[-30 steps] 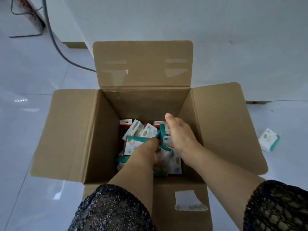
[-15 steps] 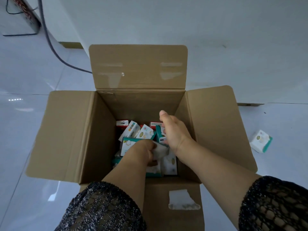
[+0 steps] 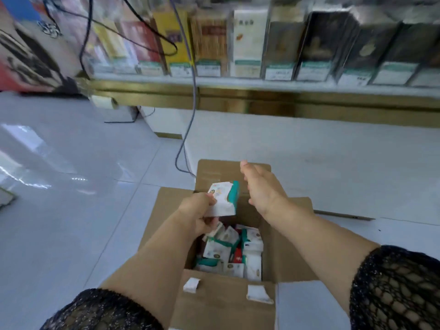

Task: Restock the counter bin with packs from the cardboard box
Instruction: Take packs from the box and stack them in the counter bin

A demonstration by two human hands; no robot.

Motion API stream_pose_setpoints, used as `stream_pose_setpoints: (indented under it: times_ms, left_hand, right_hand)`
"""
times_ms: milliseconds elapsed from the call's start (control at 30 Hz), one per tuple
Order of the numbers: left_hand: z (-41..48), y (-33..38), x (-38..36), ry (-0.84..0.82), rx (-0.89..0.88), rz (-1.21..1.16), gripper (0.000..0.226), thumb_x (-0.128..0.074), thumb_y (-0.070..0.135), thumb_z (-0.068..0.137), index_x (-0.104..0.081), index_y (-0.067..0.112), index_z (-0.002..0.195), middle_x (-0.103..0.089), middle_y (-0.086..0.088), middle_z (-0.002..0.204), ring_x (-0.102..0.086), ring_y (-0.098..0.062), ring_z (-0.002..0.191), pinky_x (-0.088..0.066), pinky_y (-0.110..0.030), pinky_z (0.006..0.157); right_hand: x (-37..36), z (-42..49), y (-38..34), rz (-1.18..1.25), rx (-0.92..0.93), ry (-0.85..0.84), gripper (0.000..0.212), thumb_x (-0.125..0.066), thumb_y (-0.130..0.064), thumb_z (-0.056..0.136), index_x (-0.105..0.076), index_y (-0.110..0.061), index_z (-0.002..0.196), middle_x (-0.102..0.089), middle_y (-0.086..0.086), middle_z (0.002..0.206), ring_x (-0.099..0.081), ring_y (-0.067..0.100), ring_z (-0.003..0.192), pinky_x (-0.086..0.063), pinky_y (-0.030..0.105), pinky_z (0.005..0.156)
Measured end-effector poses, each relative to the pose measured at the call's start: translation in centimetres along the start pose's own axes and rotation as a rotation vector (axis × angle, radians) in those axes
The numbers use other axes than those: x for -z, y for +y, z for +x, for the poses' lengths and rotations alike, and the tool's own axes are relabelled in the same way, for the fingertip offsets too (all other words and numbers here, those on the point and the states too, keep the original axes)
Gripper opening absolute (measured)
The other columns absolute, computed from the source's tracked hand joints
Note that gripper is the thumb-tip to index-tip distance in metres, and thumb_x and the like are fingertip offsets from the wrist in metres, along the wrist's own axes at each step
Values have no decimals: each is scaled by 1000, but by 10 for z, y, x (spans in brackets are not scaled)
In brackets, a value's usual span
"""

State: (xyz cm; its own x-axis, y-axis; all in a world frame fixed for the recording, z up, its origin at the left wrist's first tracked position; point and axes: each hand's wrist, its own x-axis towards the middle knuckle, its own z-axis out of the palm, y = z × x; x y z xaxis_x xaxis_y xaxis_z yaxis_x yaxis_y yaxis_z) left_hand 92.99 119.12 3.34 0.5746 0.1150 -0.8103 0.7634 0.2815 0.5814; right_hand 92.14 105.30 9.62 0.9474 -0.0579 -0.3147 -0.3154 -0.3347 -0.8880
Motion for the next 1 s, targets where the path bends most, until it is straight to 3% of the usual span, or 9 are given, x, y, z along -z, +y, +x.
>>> stream_pose_setpoints:
  times_ms: [100, 200, 300, 400, 500, 600, 733, 867, 1000]
  left_hand:
    - [-70, 38, -2, -54, -62, -35, 24, -46, 3, 90, -49, 9, 113, -58, -16, 95, -56, -24, 78, -44, -32, 56]
    - [-149, 80, -5, -89, -193, -58, 33, -50, 5, 87, -48, 1, 120, -59, -22, 108, -60, -27, 84, -52, -33, 51]
    - [-234, 131, -14, -119, -302, -88, 33, -50, 10, 86, -49, 1, 118, -58, -19, 104, -59, -24, 81, -54, -27, 48]
    - [-324, 178, -28, -195, -398, -108, 40, -49, 14, 84, -50, 2, 122, -60, -21, 111, -60, -26, 81, -54, -27, 51]
    - [-408, 222, -47, -230, -520, -48, 33, -48, 16, 83, -55, 3, 112, -63, -18, 91, -60, -23, 68, -49, -24, 49]
    - [-477, 259, -66, -240, -576, -58, 12, -48, 13, 81, -53, 4, 88, -55, -14, 66, -51, -19, 50, -47, -26, 50]
    - [-528, 304, -89, -296, -605, -76, 11, -49, 14, 86, -53, 6, 79, -55, -11, 72, -48, -14, 53, -43, -15, 39]
    - [-541, 345, -109, -363, -602, -58, 17, -55, 25, 92, -56, 8, 89, -59, -10, 79, -55, -14, 59, -47, -16, 40]
    - [-540, 373, -132, -425, -583, 17, 20, -53, 24, 93, -53, 6, 84, -58, -9, 75, -56, -11, 53, -49, -18, 45]
  right_hand:
    - [30, -29, -59, -148, 121, -2, 48, -28, -51, 98, -55, -22, 124, -57, 1, 121, -50, 20, 109, -39, 37, 101]
    - [72, -71, -133, -202, 257, 15, 41, -32, -44, 100, -57, -22, 124, -56, -2, 113, -50, 19, 107, -39, 32, 95]
    - [117, -114, -207, -287, 405, 20, 28, -45, -32, 95, -58, -27, 119, -57, 0, 127, -52, 21, 115, -43, 37, 100]
    - [162, -160, -273, -508, 577, 70, 45, -56, -26, 84, -54, -26, 129, -53, 2, 133, -50, 22, 120, -43, 34, 102]
    - [205, -200, -335, -803, 838, 91, 60, -62, -27, 76, -49, -18, 134, -48, 2, 137, -41, 20, 128, -28, 25, 107]
    - [233, -220, -386, -905, 1026, 205, 63, -68, -23, 73, -50, -17, 133, -51, 3, 132, -43, 21, 124, -30, 29, 105]
    - [257, -225, -435, -882, 1115, 373, 53, -66, -22, 76, -54, -17, 128, -60, 5, 120, -52, 25, 114, -41, 39, 98]
    - [278, -210, -464, -946, 1240, 510, 48, -65, -22, 74, -59, -14, 121, -68, 8, 108, -63, 30, 96, -49, 42, 85]
    - [296, -190, -478, -992, 1184, 535, 44, -66, -19, 80, -57, -15, 123, -67, 7, 109, -63, 30, 93, -52, 39, 74]
